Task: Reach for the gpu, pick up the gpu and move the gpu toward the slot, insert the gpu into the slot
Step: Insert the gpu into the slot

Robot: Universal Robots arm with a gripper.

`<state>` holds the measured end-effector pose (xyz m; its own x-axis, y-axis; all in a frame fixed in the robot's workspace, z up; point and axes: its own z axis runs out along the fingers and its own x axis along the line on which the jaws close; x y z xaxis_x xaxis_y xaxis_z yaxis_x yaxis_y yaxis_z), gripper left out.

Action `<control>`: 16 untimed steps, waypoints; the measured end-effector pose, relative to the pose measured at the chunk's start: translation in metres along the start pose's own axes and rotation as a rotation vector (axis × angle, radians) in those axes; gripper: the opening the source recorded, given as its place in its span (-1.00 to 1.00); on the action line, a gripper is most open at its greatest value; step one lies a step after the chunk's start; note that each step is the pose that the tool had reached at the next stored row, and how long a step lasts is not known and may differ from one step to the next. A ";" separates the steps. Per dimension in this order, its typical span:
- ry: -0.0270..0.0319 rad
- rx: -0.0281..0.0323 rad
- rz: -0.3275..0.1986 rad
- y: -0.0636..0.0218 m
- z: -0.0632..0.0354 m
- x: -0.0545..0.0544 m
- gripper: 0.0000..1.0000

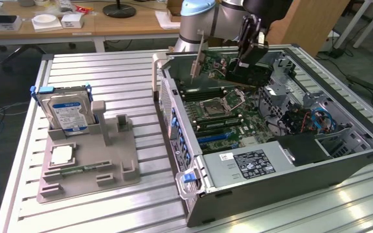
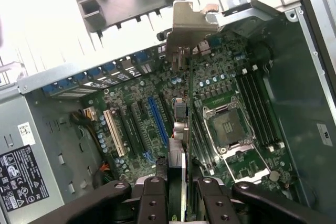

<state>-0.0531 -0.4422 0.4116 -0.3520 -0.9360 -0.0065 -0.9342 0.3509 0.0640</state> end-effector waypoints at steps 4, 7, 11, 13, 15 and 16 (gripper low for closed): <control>0.0023 -0.0002 -0.035 0.0000 0.0000 0.000 -0.47; 0.0039 -0.0004 -0.062 0.0000 0.0000 0.000 -0.47; 0.0064 -0.0007 -0.100 0.0000 0.0000 0.000 -0.47; 0.0076 -0.0007 -0.119 0.0000 0.0000 0.000 -0.47; 0.0089 -0.0009 -0.138 0.0000 0.0000 0.000 -0.47; 0.0095 -0.0009 -0.148 0.0000 0.0000 0.000 -0.47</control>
<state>-0.0530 -0.4422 0.4116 -0.2103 -0.9776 -0.0065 -0.9757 0.2095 0.0640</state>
